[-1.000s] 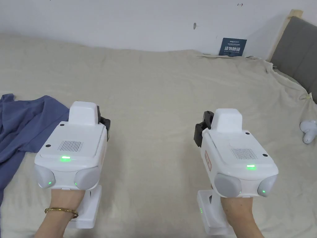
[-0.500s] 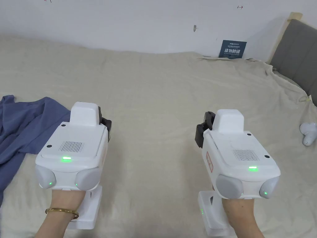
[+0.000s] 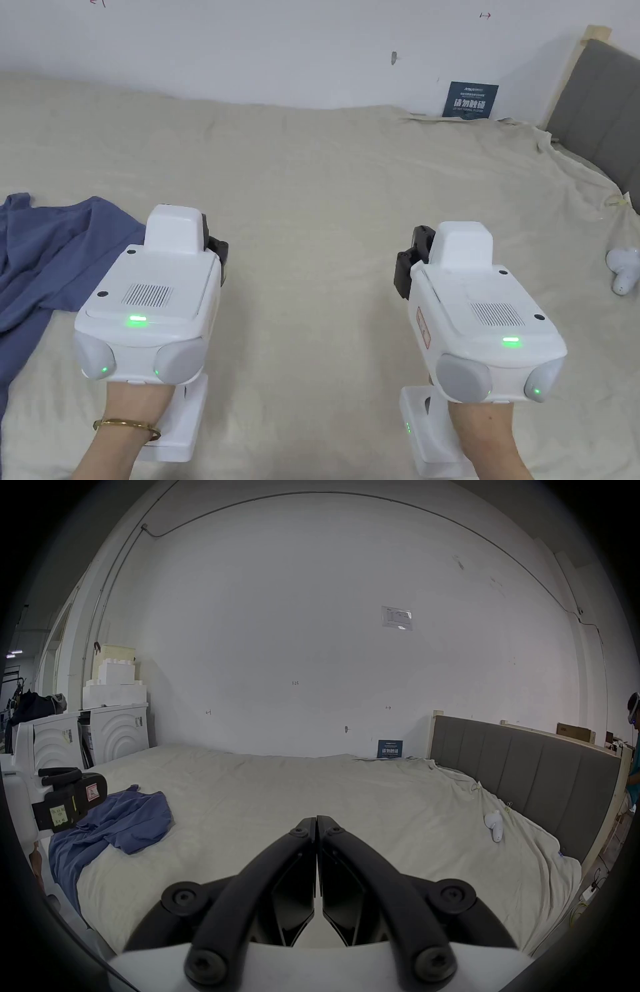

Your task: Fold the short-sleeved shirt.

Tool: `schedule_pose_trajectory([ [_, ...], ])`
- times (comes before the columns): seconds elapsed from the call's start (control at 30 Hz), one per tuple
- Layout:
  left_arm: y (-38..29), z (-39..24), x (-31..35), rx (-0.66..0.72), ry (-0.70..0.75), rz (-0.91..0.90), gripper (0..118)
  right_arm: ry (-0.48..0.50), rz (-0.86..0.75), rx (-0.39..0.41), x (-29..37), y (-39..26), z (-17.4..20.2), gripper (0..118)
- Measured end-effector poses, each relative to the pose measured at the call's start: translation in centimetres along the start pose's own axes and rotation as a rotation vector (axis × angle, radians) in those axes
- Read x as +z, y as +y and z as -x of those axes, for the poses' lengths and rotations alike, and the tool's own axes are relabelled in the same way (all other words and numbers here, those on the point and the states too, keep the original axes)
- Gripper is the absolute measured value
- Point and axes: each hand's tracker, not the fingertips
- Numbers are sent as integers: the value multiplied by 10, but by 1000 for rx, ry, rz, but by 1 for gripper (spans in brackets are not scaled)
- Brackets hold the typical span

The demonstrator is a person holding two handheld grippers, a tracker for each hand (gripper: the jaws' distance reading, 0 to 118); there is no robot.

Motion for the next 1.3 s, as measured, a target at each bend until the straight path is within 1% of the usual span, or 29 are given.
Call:
schedule_pose_trajectory([
  [0.7, 1, 0, 1, 6, -6, -2, 0, -3, -2, 5, 1, 0, 0, 0],
  [0.87, 2, 7, 4, 8, 9, -8, 0, 10, -8, 1, -2, 2, 6, 0],
  [1.07, 2, 37, 15, 27, 91, -10, 0, 99, -10, 19, -13, 4, 36, 0],
  [1.3, -4, 88, 40, 40, 239, 1, 0, 258, -11, 41, -22, 11, 95, 0],
])
